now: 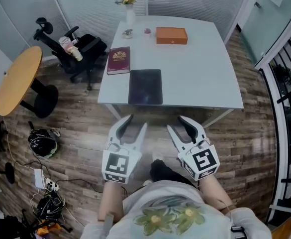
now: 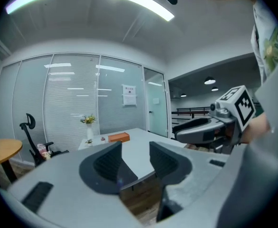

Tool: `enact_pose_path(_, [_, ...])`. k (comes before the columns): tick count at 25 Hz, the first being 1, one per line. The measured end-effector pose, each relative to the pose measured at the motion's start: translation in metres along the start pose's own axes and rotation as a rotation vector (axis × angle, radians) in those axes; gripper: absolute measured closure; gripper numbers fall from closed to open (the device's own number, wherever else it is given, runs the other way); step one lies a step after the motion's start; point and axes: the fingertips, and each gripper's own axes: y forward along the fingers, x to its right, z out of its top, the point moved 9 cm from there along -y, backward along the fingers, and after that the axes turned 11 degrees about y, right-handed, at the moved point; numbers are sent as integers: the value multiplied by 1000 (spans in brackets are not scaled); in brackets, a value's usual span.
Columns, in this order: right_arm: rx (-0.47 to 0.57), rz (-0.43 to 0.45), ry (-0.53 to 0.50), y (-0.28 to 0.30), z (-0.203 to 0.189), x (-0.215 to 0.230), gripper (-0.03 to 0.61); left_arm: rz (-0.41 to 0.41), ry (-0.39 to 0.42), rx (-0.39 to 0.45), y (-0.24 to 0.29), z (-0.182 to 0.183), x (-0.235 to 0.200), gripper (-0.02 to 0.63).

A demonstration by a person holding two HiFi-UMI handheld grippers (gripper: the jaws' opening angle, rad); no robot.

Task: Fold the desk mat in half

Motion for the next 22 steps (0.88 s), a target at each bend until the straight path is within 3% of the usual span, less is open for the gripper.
enact_pose_path(2, [-14, 6, -7, 11, 1, 11, 420, -11, 20, -32, 12, -4, -9, 387])
enact_pose_path(5, [-37, 14, -21, 27, 2, 27, 417, -22, 63, -87, 30, -12, -21, 343])
enact_pose_path(10, [-81, 27, -35, 54, 3, 52, 416, -6, 111, -172, 55, -29, -44, 336])
enact_pose_path(22, [-225, 111, -25, 114, -21, 101, 405, -24, 100, -341, 106, -79, -66, 336])
